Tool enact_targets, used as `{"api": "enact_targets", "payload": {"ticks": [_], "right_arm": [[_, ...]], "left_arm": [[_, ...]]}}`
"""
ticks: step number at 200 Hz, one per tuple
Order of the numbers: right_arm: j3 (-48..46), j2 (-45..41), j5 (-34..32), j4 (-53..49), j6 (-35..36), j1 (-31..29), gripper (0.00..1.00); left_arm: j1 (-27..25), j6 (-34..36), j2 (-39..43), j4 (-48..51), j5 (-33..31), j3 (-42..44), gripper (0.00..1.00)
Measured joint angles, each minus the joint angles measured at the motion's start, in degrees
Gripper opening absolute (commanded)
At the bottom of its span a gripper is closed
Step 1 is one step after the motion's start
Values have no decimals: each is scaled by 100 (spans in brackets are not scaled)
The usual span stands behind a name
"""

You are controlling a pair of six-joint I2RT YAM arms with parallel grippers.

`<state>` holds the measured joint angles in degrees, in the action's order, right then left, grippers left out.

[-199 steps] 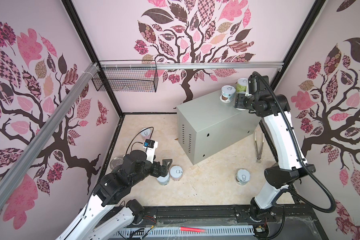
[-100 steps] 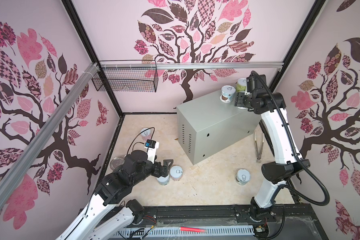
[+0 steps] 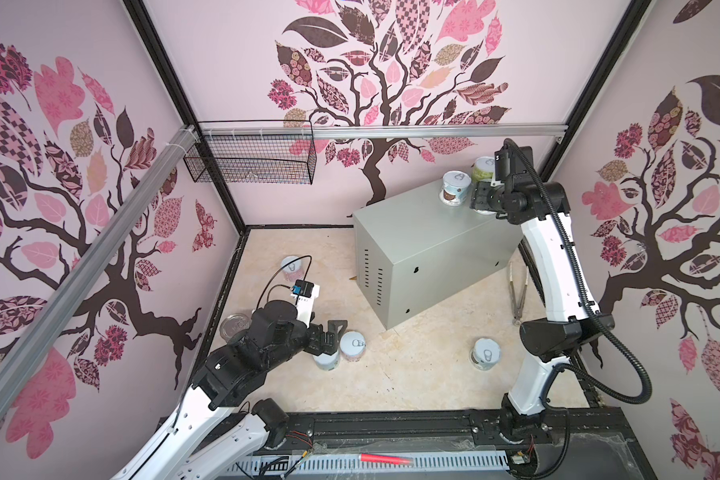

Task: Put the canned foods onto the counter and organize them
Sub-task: 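Lower the orange-print can in front of the other cans on the cabinet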

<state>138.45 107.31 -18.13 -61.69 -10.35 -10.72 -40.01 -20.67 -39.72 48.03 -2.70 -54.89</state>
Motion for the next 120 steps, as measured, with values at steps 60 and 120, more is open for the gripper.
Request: {"api": "enact_targets", "payload": {"ticks": [60,120], "right_arm": [[15,24,50,26,-9,37,82],[111,7,177,166,-9,42,96]], "left_arm": [[2,13,-9,0,0,0,98],[2,15,-9,2,-4,70,98]]}}
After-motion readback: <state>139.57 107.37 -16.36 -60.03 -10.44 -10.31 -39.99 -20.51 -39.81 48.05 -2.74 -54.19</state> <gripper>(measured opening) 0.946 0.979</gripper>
